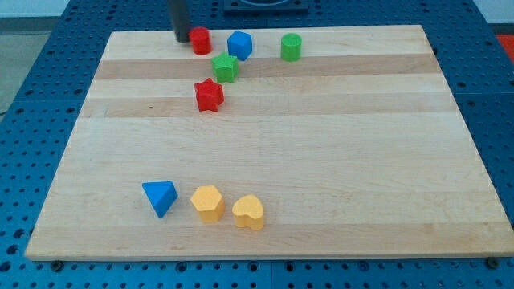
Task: Push the red star into the red circle
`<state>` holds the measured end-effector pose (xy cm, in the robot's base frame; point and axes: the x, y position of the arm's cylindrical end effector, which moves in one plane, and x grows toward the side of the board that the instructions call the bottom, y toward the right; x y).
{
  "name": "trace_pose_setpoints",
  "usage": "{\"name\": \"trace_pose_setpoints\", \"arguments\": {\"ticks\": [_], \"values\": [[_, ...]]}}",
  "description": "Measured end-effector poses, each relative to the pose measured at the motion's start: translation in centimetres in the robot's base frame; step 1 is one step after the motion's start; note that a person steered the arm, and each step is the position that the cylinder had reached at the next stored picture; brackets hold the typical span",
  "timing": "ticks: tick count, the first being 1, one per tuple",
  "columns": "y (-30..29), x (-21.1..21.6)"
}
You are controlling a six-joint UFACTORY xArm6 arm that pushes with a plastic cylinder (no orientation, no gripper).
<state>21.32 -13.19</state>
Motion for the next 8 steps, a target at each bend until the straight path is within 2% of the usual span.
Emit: {"name": "trace_pose_setpoints", "arguments": {"ticks": [1, 2, 3, 4, 6, 8], "values": [[5.1, 3.5], [7.1, 4.6], [-0.9, 2.7], [-3.9, 5.1], [-5.0, 12.1], [-4.9, 16.7]]}}
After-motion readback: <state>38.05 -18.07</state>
